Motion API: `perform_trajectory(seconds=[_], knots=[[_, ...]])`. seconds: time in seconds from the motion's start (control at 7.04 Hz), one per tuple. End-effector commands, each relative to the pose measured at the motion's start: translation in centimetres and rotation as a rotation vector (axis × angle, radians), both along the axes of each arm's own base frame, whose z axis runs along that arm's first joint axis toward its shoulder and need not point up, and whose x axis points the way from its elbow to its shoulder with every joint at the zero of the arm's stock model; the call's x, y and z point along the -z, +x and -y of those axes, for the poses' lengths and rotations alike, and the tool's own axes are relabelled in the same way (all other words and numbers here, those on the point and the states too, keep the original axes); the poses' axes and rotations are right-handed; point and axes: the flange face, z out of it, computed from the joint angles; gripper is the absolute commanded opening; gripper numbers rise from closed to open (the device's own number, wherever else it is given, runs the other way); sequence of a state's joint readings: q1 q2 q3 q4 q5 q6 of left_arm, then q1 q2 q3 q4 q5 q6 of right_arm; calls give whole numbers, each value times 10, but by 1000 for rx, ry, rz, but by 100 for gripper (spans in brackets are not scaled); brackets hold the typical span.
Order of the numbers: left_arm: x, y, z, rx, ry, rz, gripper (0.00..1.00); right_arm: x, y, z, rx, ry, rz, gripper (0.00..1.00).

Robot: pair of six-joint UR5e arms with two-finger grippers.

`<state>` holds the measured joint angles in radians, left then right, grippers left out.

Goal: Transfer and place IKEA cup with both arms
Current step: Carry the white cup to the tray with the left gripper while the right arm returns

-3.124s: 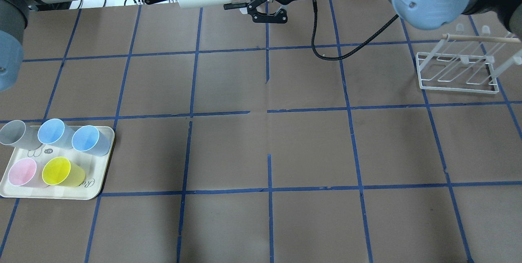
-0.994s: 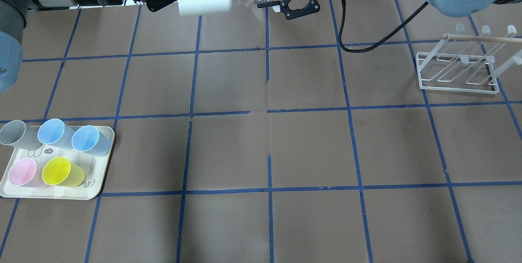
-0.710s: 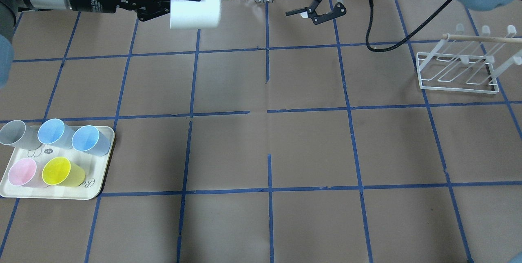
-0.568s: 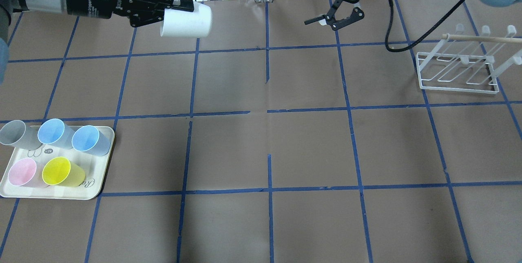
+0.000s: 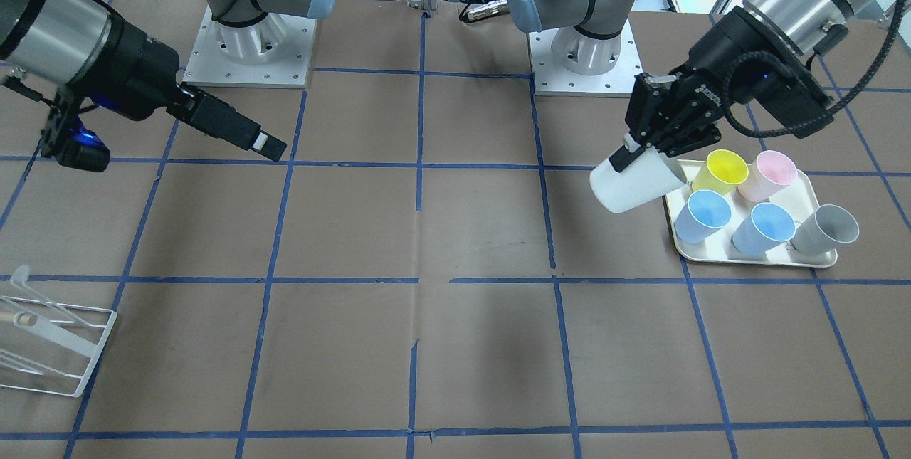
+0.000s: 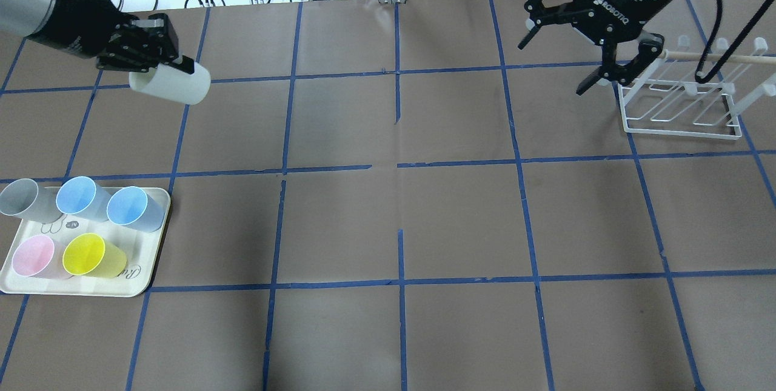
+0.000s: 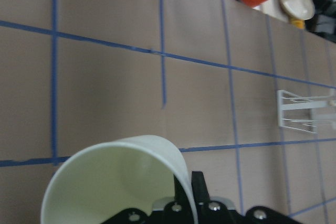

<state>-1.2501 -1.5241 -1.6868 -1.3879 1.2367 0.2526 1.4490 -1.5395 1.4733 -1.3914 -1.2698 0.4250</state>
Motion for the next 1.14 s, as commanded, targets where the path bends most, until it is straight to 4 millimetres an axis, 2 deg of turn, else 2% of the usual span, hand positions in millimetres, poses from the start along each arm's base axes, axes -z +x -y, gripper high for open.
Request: perform_trajectory(seconds=[0.0, 0.14, 0.28, 0.43, 0.57, 0.71, 0.85, 0.99], knots=[[22, 90, -14, 87, 124, 237, 5, -16, 17, -32, -120, -24, -276, 100], [29, 122, -25, 97, 153, 229, 5, -16, 21, -40, -152, -18, -362, 100], [33, 161, -42, 196, 172, 278, 5, 5, 23, -46, -166, 22, -393, 100], [38, 214, -67, 168, 194, 284, 5, 22, 23, -49, -183, 4, -380, 100], [53, 273, -96, 157, 205, 259, 5, 21, 24, -57, -236, -43, -376, 100], [74, 312, -122, 174, 208, 227, 5, 16, 26, -61, -242, -59, -354, 100], [92, 334, -130, 182, 191, 242, 5, 16, 32, -61, -236, -68, -292, 100], [120, 344, -132, 202, 183, 250, 5, 19, 33, -62, -262, -65, -283, 100]])
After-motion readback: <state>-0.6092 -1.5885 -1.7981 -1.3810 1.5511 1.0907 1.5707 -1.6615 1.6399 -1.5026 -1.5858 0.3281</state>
